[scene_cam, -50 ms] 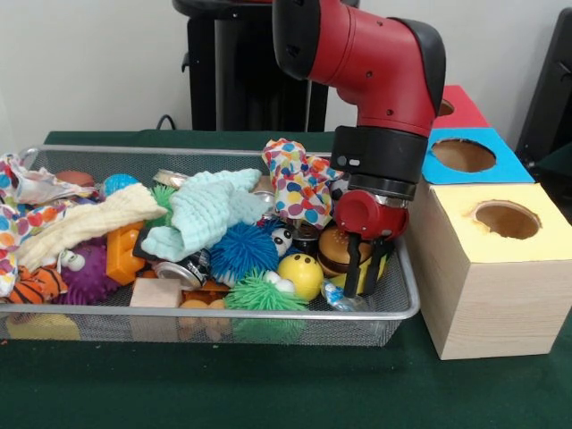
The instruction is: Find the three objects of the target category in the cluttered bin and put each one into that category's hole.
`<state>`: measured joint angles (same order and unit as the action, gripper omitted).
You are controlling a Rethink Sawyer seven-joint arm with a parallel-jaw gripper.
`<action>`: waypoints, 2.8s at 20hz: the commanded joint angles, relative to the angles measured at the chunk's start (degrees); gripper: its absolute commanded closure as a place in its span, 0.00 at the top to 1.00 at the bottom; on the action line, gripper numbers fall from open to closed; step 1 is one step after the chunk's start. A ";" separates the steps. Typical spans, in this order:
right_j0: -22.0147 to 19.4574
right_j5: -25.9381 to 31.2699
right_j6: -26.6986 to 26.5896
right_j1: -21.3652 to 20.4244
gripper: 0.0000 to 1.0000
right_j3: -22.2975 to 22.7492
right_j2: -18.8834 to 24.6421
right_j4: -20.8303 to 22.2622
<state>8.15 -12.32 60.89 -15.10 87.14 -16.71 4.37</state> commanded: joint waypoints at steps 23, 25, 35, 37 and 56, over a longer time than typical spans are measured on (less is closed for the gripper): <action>-14.18 2.06 9.43 3.13 1.00 -0.53 18.93 14.39; -14.01 2.07 9.62 2.97 1.00 -0.35 18.69 14.59; -14.49 1.43 10.91 3.37 1.00 0.34 19.10 14.44; -15.00 1.23 11.12 3.62 1.00 0.34 19.45 14.48; -12.98 2.31 8.23 4.62 1.00 -2.39 15.81 14.96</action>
<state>-4.13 -14.21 60.89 -16.52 87.20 -4.30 17.42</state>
